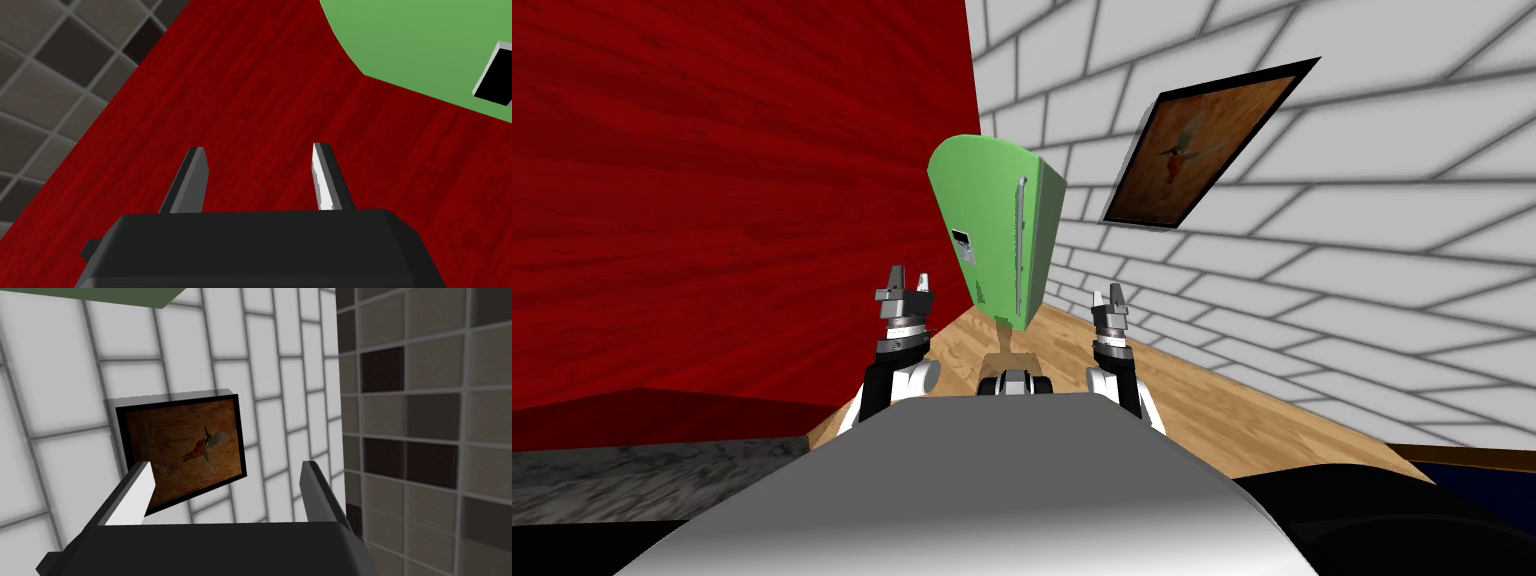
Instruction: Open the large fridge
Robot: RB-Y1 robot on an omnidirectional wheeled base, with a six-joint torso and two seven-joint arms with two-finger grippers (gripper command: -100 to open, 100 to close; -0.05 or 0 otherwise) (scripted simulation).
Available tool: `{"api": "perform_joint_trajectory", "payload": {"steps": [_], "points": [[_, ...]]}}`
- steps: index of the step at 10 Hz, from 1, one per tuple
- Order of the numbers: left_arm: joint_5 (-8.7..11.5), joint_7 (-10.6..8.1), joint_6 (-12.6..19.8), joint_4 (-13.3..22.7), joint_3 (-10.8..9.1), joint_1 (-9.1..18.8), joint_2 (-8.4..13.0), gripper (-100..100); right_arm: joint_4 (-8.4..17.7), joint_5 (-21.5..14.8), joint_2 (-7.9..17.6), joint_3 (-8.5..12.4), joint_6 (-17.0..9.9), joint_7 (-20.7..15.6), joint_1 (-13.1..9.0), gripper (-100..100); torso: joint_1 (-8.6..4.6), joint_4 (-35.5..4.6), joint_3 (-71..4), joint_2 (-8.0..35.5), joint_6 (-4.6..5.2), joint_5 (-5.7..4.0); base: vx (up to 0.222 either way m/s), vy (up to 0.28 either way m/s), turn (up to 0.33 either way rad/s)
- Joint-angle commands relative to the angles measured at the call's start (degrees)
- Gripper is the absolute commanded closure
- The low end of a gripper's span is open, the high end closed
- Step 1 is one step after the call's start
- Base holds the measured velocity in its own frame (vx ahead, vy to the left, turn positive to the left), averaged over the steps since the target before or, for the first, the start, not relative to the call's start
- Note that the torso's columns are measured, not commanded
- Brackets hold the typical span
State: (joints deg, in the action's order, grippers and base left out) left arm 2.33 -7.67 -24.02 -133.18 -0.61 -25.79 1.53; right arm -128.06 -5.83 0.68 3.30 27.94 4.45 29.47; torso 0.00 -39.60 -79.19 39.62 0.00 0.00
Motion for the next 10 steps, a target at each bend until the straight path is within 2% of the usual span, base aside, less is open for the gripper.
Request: {"api": "perform_joint_trajectory", "payload": {"steps": [1,2,6,10], "points": [[1.59,-0.62,1.27,-0.77,-0.93,-0.66,3.22,-100,0.02,0.0,-0.01,0.0,0.0,0.0,0.02,0,-0.1,-1.86,-4.02,1.8,-0.02,-0.02,0.095,-0.058,0.104],[3.19,-1.25,2.56,-1.39,-1.87,-1.31,4.79,-100,0.03,0.0,-0.01,0.0,0.0,0.0,0.02,0,-0.11,-2.39,-5.2,2.24,0.0,-0.03,0.149,-0.102,0.146],[7.54,-2.94,6.05,-2.87,-4.42,-3.09,7.2,-100,0.03,0.0,-0.01,-0.01,0.0,0.0,0.03,0,-0.04,-2.7,-5.35,2.72,0.0,-0.01,0.148,-0.124,0.137],[13.23,-5.17,10.54,-4.31,-7.75,-5.5,9.46,-100,0.02,0.0,-0.01,-0.01,0.0,0.0,0.03,0,0.02,-2.66,-5.43,2.6,0.0,0.01,0.174,-0.149,0.178]]}}
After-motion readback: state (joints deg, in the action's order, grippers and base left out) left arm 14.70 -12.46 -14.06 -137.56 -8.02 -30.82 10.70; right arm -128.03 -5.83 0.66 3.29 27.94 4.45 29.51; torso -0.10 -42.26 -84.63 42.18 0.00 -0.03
